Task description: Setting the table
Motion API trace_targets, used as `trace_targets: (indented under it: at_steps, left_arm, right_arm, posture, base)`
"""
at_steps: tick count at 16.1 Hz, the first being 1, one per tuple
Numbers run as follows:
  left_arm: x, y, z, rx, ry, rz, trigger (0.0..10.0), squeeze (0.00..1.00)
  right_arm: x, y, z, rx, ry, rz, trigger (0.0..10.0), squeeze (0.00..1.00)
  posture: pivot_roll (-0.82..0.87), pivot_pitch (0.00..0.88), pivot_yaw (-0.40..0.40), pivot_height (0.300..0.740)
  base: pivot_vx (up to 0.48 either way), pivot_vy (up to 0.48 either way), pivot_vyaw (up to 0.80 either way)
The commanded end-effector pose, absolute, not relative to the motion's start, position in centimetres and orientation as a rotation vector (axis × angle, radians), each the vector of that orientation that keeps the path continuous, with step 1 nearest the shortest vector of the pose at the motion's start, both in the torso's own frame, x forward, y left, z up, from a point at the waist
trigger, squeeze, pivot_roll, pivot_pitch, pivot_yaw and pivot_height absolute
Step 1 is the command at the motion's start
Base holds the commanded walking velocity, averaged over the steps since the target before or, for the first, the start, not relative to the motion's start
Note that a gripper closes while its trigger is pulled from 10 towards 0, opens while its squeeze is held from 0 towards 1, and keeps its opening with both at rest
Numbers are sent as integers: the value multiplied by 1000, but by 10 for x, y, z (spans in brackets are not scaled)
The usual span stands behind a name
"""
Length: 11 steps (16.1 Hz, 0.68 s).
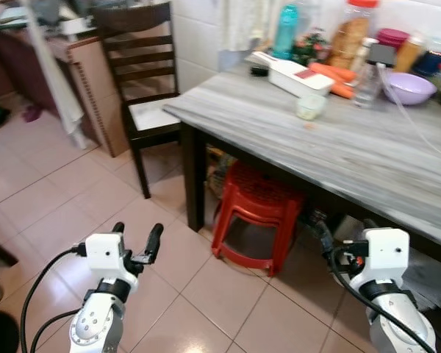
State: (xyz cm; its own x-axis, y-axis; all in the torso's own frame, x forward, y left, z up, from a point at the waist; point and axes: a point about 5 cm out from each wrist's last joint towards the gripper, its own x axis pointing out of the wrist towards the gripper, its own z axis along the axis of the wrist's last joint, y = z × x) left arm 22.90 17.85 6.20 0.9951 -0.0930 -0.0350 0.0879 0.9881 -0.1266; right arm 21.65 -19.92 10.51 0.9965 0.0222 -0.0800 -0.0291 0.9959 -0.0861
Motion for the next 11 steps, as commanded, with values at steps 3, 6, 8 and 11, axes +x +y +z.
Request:
trace_targets:
  at_steps: [3,6,8,11]
  left_arm:
    - [236,181,62,-98,38,-63,10000,0]
    - [238,185,62,-60,52,-31,10000,0]
    - [241,187,63,-63,48,-48,10000,0]
    - [245,186,67,-68,36,-89,10000,0]
  right_arm:
    - [213,-199,103,-78,94,10,10000,0]
    - [214,-197,103,-62,79,-9,10000,0]
    - [215,-195,103,-51,72,-25,10000,0]
    - [216,-193,101,-45,70,-30,10000,0]
  posture:
    - [-104,61,-26,740]
    - [-106,58,7,740]
    - [-104,58,25,740]
    - [-100,57,38,740]
  base:
    - [0,0,0]
    - [0,0,0]
    - [0,0,-269]
    - [0,0,-796]
